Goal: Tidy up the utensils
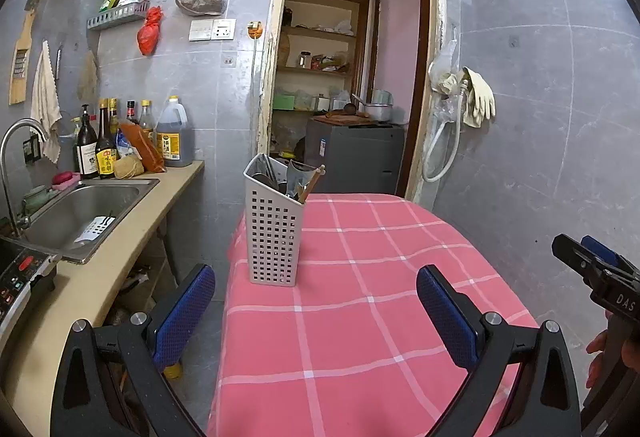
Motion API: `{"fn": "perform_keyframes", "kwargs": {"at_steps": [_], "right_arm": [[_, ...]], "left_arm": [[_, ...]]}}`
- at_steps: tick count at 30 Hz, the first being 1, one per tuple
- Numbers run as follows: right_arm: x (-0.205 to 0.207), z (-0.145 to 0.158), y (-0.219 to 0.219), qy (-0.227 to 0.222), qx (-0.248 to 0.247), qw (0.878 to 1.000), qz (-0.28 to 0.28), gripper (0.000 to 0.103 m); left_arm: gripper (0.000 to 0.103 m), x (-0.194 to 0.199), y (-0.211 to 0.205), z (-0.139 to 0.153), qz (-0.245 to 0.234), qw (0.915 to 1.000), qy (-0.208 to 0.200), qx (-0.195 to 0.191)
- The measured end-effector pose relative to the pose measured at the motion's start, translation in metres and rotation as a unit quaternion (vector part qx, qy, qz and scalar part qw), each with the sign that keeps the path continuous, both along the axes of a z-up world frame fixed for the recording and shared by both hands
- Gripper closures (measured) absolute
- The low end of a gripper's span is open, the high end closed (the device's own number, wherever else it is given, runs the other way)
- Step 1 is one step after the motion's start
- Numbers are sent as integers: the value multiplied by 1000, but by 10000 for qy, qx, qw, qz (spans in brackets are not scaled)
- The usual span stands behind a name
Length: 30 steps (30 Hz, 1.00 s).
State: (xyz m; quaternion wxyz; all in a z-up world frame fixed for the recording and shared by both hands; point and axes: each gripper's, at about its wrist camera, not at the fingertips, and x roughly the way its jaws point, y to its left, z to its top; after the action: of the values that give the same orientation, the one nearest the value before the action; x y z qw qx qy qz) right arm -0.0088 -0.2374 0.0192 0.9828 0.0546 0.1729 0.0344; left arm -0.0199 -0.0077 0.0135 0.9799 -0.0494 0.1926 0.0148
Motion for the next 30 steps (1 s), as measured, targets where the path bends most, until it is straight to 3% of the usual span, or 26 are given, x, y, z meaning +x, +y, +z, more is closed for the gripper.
{"fn": "perform_keyframes", "kwargs": {"at_steps": [30], "right_arm": [[-6,-2,4,22,10,10000,26,1]], "left_arm": [[1,-1,-2,-2,-35,10000,42,43]]}}
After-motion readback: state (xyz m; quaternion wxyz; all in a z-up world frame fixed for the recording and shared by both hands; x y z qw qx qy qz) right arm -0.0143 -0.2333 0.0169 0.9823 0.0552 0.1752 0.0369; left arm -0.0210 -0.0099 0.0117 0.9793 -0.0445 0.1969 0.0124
